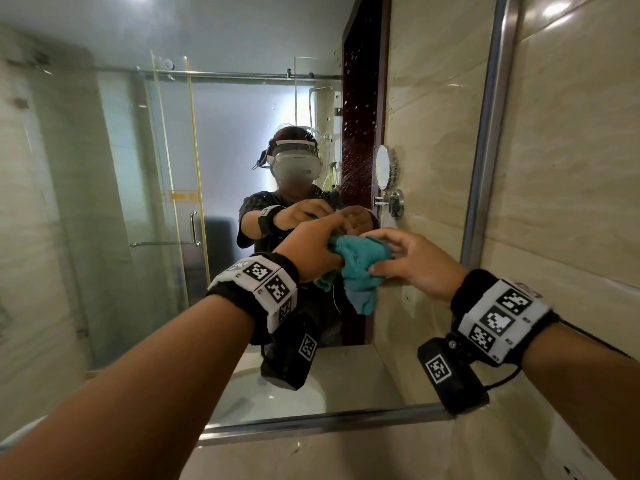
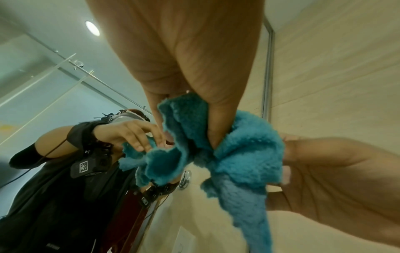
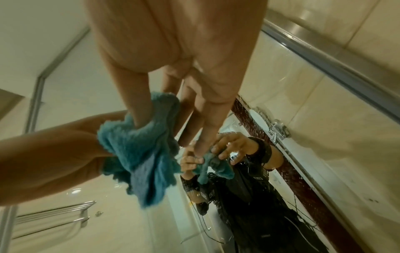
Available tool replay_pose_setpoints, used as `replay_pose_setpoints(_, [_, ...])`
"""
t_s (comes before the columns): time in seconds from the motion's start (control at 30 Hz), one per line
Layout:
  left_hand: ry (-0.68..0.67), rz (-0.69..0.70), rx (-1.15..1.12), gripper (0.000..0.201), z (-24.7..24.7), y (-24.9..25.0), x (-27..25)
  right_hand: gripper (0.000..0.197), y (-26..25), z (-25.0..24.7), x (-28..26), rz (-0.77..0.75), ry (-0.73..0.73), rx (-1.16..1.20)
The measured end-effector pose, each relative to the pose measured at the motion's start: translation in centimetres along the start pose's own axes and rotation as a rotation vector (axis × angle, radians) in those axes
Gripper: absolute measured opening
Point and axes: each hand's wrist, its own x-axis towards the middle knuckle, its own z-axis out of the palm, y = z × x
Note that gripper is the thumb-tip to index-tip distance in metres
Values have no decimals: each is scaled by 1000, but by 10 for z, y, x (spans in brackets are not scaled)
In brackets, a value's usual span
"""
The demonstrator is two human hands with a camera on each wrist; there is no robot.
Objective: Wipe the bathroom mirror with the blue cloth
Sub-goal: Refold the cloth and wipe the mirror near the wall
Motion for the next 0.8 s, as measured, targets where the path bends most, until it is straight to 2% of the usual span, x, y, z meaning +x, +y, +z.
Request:
replay_pose_setpoints(0.1, [-44, -10, -47, 45, -7, 0, 4, 34, 2, -3, 7, -72, 125, 5])
replay_pose_setpoints(0.17, [-61, -71, -44, 53, -10, -2, 7, 35, 5, -6, 15, -125, 228, -120])
replay_pose_setpoints(0.27, [-71, -189, -127, 51, -10, -4, 14, 38, 4, -7, 22, -203, 330, -206])
replay_pose_setpoints(0.33, [-69, -206, -271, 43, -10, 0, 17, 37, 4, -6, 25, -249, 299, -124])
replay_pose_setpoints(0.4, [-31, -156, -392, 36, -13, 4, 24, 33, 3, -5, 27, -230, 230, 16])
replay_pose_setpoints(0.47, [-18, -100, -382, 31, -17, 7, 33, 29, -2, -5, 30, -195, 185, 176])
replay_pose_setpoints(0.5, [-5, -81, -269, 30, -20, 9, 37, 29, -5, -7, 33, -210, 198, 185])
replay_pose_setpoints(0.57, [79, -54, 77, 36, -24, 10, 48, 29, -16, -12, 42, -292, 300, 16])
replay_pose_setpoints(0.7, [378, 21, 497, 66, -43, 7, 63, 36, -45, -29, 73, -517, 679, -428])
replay_pose_setpoints(0.73, [412, 9, 601, 76, -48, 4, 67, 37, -49, -33, 83, -560, 737, -518])
replay_pose_setpoints(0.8, [387, -73, 813, 102, -58, -6, 73, 35, -48, -35, 102, -558, 730, -745])
